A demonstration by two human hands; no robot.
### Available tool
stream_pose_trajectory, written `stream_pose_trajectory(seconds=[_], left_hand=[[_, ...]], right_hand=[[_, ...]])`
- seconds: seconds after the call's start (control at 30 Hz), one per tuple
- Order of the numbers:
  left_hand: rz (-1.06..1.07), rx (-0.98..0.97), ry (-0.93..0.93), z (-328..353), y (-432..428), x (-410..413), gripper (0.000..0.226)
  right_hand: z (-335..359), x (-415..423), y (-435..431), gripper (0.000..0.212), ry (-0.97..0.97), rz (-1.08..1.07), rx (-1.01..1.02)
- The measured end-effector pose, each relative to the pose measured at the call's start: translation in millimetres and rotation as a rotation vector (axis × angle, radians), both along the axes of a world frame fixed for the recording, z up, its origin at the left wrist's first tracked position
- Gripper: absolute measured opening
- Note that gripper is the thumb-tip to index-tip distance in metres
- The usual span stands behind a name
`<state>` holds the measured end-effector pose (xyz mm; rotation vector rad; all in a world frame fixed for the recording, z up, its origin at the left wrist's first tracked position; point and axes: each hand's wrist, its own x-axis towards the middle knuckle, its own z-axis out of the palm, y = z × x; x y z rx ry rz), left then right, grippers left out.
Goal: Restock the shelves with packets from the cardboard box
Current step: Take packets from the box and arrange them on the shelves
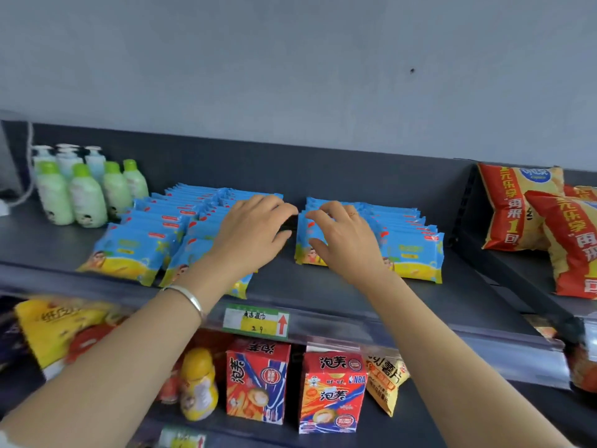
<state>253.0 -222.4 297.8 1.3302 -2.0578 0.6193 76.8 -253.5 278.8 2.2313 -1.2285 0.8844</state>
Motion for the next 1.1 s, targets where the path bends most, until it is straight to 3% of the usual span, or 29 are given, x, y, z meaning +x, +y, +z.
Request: stream_pose_trajectory(seconds=[0.23, 0.5, 0.77, 0.9, 0.97, 1.1], left_hand=[[0.080, 0.061, -0.009, -5.3, 7.6, 86.2, 0.034], [-0.027, 0.258, -0.069, -18.0, 0.1, 173.9, 0.045], [-0.096, 0.390, -0.174, -37.2, -8.3, 198.1, 0.079], [-0.070, 0.414, -0.121, -37.2, -13.7, 209.0, 0.069], [-0.020, 0.456, -0.093, -35.2, -16.8, 218.8, 0.067], [0.039, 0.587, -0.090, -36.3, -21.5, 230.1, 0.080]], right_hand=[[9.0, 67.3, 11.5, 0.042, 0.076, 0.029, 0.072], [7.9, 138.6, 25.2, 0.051, 0.108, -0.068, 0.272], [1.2, 162.4, 39.4, 0.077, 0.267, -0.298, 0.496], [3.7, 166.0, 37.9, 0.079, 0.278, -0.337, 0.555], [5.8, 169.7, 37.1, 0.078, 0.293, -0.359, 0.522], [3.5, 180.7, 31.9, 0.064, 0.353, -0.374, 0.246]])
